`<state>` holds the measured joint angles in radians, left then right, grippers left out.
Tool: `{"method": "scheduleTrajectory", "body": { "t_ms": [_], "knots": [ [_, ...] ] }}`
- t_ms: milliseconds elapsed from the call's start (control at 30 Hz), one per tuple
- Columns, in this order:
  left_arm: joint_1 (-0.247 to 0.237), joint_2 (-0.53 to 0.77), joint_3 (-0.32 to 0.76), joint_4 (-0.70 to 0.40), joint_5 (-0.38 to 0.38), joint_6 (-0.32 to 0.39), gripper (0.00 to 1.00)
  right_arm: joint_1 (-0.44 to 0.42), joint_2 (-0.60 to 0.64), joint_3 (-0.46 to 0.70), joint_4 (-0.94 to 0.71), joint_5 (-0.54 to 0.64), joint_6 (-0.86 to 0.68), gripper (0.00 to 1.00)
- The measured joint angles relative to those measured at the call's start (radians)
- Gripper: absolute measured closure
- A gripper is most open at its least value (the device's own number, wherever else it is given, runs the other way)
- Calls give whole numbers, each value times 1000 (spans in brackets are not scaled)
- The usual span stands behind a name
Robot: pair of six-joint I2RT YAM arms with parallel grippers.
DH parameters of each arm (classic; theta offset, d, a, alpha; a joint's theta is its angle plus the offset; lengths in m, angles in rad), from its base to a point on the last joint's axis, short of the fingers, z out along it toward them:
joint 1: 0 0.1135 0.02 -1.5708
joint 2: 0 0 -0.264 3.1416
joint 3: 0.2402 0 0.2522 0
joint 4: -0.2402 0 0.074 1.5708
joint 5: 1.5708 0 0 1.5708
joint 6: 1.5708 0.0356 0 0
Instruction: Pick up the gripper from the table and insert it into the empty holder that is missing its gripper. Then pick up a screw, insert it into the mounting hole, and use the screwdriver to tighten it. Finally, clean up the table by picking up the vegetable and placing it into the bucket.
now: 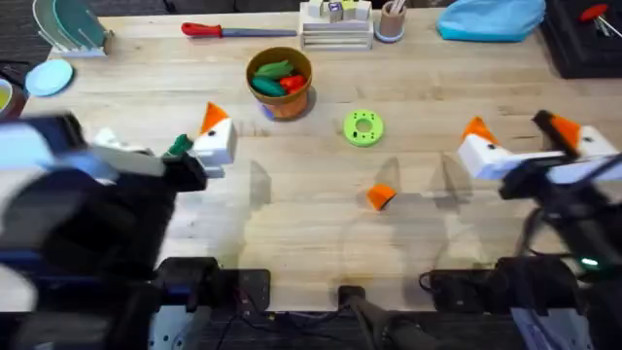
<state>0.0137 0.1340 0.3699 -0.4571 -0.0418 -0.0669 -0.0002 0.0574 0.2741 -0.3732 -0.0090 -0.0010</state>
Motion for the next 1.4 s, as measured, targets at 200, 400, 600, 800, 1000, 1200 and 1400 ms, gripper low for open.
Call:
{"method": "scheduleTrajectory", "body": {
  "t_ms": [200,400,600,800,1000,1200,1400],
  "knots": [
    [30,326,258,-245,-7,126,10,0,185,283,-204,-3,0,7],
    [86,712,363,-262,-7,209,9,0,364,402,-227,-16,0,7],
    [93,915,413,-260,-94,233,9,0,420,406,-234,-54,0,7],
    [194,1016,416,-243,-154,240,9,0,420,406,-234,-67,0,7],
    [267,1054,416,-219,-71,241,696,0,420,406,-235,-67,0,7],
    [189,993,438,-227,-44,247,390,0,420,406,-235,-67,0,11],
    [-75,830,486,-234,-14,195,6,0,420,406,-235,-67,0,9]
  ]
}}
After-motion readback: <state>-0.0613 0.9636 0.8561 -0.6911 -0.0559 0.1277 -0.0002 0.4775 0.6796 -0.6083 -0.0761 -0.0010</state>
